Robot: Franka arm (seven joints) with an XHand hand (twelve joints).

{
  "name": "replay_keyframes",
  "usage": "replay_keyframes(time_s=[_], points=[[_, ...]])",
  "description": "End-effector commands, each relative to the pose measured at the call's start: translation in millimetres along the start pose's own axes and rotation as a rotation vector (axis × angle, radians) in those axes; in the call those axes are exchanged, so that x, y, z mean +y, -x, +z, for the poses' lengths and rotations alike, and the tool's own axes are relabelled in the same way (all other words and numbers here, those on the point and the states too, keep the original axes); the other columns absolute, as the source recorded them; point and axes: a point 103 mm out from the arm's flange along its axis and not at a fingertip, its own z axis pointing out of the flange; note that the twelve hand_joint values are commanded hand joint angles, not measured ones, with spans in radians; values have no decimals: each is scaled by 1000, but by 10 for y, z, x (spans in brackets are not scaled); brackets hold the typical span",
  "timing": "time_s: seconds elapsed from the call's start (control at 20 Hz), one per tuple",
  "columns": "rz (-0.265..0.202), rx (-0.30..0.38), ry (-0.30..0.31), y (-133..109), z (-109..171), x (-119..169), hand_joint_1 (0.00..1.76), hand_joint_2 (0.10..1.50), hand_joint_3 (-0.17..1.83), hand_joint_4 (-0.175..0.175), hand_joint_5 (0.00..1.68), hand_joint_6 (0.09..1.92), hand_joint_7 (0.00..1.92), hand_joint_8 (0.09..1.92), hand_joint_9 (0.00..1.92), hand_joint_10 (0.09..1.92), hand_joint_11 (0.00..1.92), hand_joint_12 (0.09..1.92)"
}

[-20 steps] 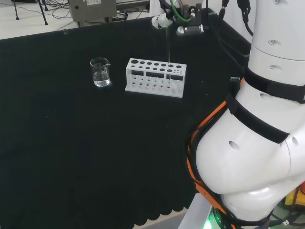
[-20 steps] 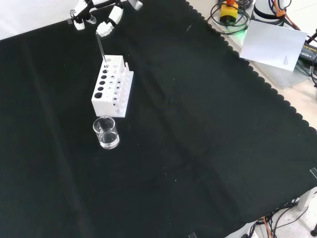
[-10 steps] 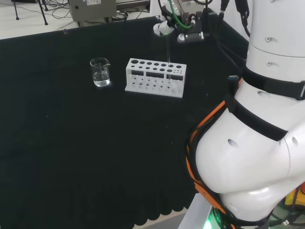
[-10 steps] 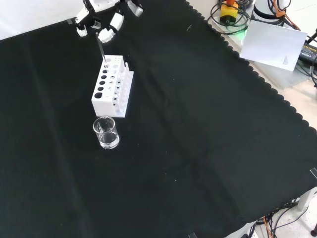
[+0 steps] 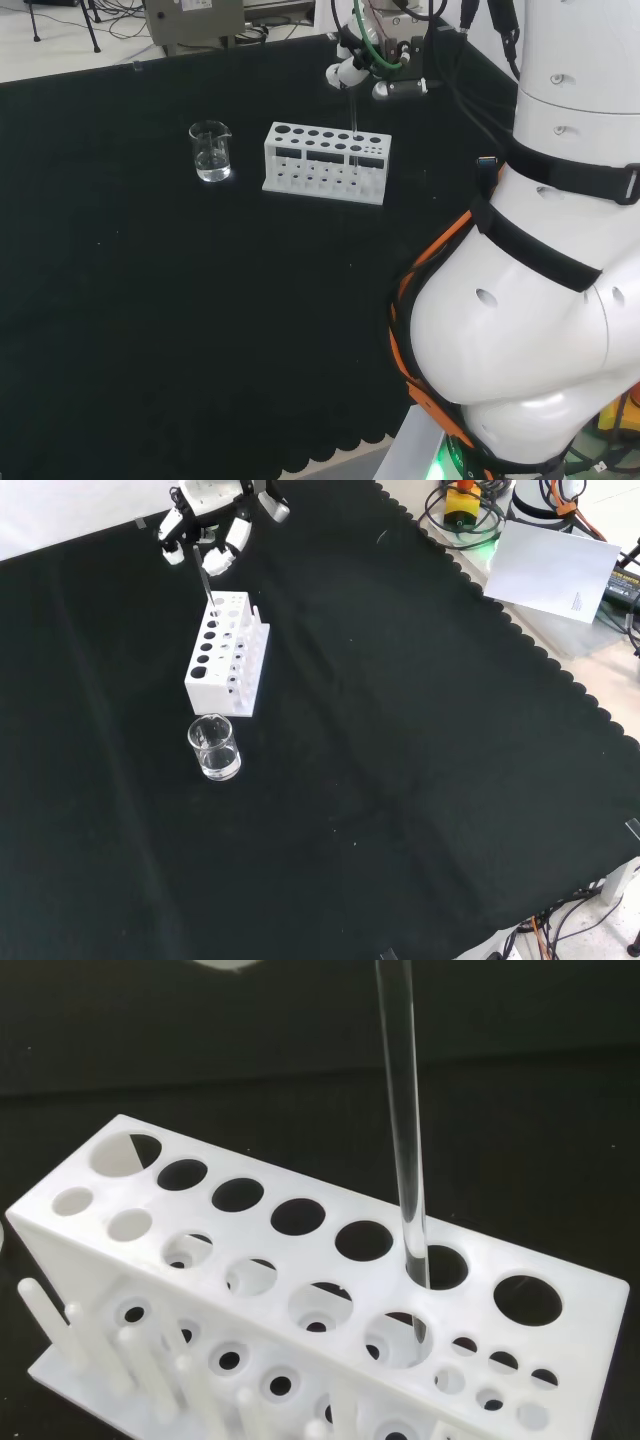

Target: Take the glass rod from the white test tube rack.

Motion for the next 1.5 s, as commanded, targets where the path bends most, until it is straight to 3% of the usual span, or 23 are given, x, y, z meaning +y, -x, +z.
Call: replay_keyframes(time_s=[0.05,0.8,0.95,1.1,1.4,1.5], points=[[-3,5,-1,5,29,-9,855,835,527,-175,558,1083,912,1228,1439,1245,1656,1404],[-21,7,21,-43,9,-23,1074,812,607,-175,737,1015,1004,1227,1526,1186,1817,1347],[-26,15,35,-56,8,-22,1121,1039,246,-175,845,1152,1032,1228,1559,1147,1859,1272],[-24,19,47,-68,-2,-26,1227,1119,86,-175,812,1074,1005,1244,1577,1126,1881,1197],[9,91,151,-114,-117,-67,1254,1141,43,-175,831,1007,974,1315,1622,1100,1799,1009],[27,102,207,-116,-170,-95,1260,1003,316,-175,856,1013,990,1344,1634,1093,1772,954]])
